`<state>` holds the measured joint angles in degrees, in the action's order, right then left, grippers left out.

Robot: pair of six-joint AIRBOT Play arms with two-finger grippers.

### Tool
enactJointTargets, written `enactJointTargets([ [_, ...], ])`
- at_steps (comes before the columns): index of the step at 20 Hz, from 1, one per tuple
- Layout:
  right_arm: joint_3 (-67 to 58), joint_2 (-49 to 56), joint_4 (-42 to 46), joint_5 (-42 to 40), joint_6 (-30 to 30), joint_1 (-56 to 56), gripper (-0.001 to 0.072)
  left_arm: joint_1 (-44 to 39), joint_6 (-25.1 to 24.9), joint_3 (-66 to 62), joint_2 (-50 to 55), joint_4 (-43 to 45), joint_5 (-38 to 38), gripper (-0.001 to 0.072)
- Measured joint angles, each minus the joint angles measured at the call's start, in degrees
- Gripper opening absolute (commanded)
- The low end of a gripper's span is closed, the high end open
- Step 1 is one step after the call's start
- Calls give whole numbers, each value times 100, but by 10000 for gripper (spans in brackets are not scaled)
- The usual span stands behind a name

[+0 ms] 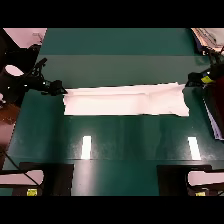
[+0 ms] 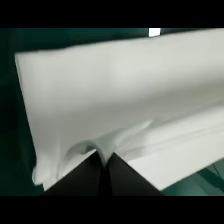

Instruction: Fold the shirts.

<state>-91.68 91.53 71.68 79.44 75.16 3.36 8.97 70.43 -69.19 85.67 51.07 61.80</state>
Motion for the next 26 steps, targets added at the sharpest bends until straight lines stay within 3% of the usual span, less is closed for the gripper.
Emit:
enactJointTargets([
  [1,-192,219,-142,-101,35,0,27,2,2,-59,101,-46,-166,593],
  [2,-358,407,-284,-195,87,0,233,7,33,-116,175,-109,-339,621],
  [3,-540,590,-461,-332,142,2,486,7,98,-175,225,-166,-455,620],
  [4,-702,741,-640,-417,190,24,541,2,155,-251,258,-205,-535,620],
  [6,-1012,981,-951,-483,264,98,541,7,254,-476,295,-256,-535,619],
  [7,-1123,1045,-1080,-439,273,151,541,7,282,-597,306,-275,-450,569],
  [9,-1272,1130,-1228,-166,264,302,540,7,321,-817,317,-299,-96,53],
  [10,-1305,1156,-1290,24,225,402,540,4,319,-896,321,-317,85,23],
  [13,-1204,1196,-1381,629,68,741,542,-46,299,-1014,328,-343,509,23],
  [15,-966,1202,-1427,920,-37,977,705,-216,275,-1047,328,-358,732,23],
  [26,481,1344,-2205,568,-1158,1880,699,-1917,251,-1080,330,-339,629,23],
])
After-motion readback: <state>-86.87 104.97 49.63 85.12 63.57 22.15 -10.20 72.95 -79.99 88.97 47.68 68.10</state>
